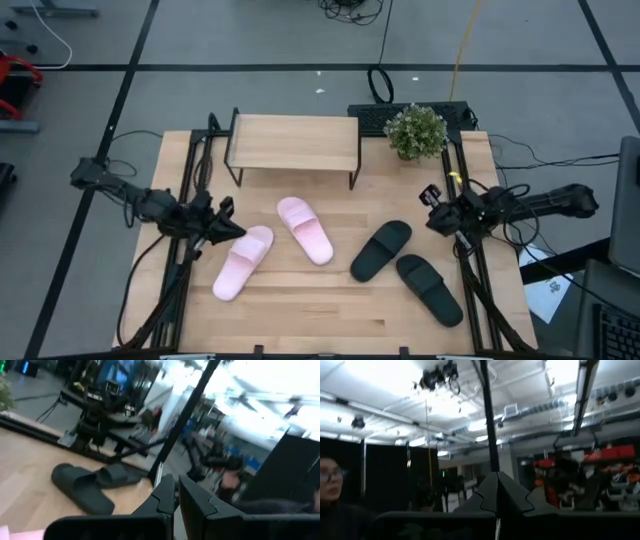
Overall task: Pick and place slides into the shelf
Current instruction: Put the left pink slides on the shelf
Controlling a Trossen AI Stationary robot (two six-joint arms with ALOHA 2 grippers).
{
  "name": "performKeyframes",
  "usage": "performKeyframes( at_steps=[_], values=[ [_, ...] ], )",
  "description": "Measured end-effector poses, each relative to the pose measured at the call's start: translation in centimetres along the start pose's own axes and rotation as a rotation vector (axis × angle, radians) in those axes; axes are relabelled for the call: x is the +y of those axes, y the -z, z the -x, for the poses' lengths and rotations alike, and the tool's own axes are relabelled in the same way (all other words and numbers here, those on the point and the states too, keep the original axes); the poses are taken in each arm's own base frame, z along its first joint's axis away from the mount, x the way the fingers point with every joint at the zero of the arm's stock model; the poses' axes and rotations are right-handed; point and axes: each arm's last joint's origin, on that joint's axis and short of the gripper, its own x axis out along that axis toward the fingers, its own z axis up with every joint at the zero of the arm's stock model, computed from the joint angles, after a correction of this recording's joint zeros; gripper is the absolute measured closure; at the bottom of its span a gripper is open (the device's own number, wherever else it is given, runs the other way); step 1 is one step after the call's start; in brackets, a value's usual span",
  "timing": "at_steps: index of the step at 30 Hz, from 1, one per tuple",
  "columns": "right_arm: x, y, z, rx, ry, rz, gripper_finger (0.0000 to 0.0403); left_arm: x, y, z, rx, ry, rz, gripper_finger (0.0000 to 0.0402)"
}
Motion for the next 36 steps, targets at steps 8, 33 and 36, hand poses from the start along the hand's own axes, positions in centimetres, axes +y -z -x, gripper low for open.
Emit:
performKeyframes(
  at_steps=[8,33,36],
  values=[
    [0.6,0.1,-1.5,0.046,-0.059,0.030,0.0403,-3.6,0.1,-4.6,0.376,-0.311,-0.060,0.0381],
    [0.0,0.5,-1.5,0.069,0.104,0.140,0.0403,-2.4,7.4,-6.2,1.086,-0.748,-0.112,0.0380],
    [0.0,0.6,-1.5,0.082,0.108,0.146,0.0403,-2.2,7.8,-6.2,1.103,-0.780,-0.122,0.0380]
  ],
)
